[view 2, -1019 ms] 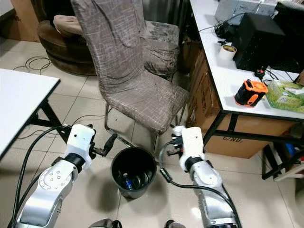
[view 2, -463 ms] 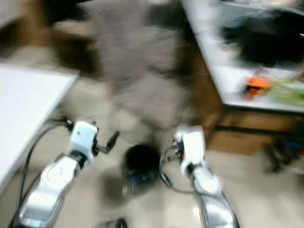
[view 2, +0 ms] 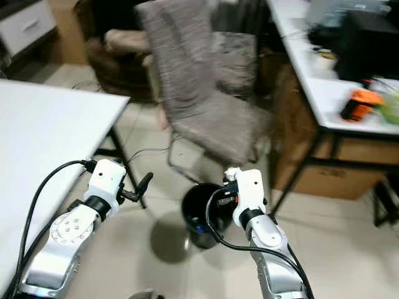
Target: Picking trash to rubbish bin
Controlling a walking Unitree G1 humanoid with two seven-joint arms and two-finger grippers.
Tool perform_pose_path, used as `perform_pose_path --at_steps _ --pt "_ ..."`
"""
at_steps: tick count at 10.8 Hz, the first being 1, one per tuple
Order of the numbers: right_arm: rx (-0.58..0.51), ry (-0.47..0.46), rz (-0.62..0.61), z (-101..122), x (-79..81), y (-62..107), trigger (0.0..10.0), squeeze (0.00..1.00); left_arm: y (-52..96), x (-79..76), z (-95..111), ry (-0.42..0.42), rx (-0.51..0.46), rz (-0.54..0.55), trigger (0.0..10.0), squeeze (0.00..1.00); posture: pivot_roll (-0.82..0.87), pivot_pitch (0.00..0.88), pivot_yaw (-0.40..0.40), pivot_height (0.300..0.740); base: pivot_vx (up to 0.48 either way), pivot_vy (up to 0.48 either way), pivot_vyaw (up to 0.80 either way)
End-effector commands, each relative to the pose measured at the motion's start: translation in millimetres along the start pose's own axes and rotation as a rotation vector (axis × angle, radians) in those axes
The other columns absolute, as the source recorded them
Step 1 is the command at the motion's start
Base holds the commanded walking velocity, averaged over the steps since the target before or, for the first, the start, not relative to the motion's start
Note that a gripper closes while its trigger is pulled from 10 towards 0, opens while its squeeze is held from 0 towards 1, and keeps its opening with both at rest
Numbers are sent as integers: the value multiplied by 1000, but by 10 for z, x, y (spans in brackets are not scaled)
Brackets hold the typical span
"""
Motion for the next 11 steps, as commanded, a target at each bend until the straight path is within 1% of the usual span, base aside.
perform_pose_path --at_steps 1,4,5,7,9,10,11 --pt "0 3 -37 4 -93 20 10000 0 -30 -25 58 38 -21 -9 10000 0 -57 64 -36 740 0 0 0" --pt "-5 19 -23 40 -77 2 10000 0 -39 -55 88 53 -44 -16 10000 0 -58 55 -39 740 0 0 0" --pt "-4 20 -18 45 -66 -3 10000 0 -33 -62 92 83 -43 -11 10000 0 -56 53 -43 740 0 0 0" --pt "3 25 -11 39 -59 -6 10000 0 -30 -61 89 68 -40 -7 10000 0 -55 50 -46 740 0 0 0" --pt "5 12 -6 34 -53 -9 10000 0 -28 -61 105 79 -57 -6 10000 0 -54 46 -50 740 0 0 0" --pt "5 9 -6 37 -55 -11 10000 0 -27 -60 118 74 -68 -8 10000 0 -54 44 -51 740 0 0 -556" --pt "6 10 -6 40 -58 -14 10000 0 -27 -58 120 73 -71 -8 10000 0 -55 42 -52 740 281 0 -631"
Point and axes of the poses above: a point about 5 cm out from each wrist's last joint towards the gripper, its own y axis pointing back from the gripper into the wrist, its own z axis along the axis of the wrist's last joint, x = y × z, the point moved 3 cm from there along -y, pointing out of the wrist towards the gripper, and after that the axes turned 14 degrees about -y, right-handed, at the moved point
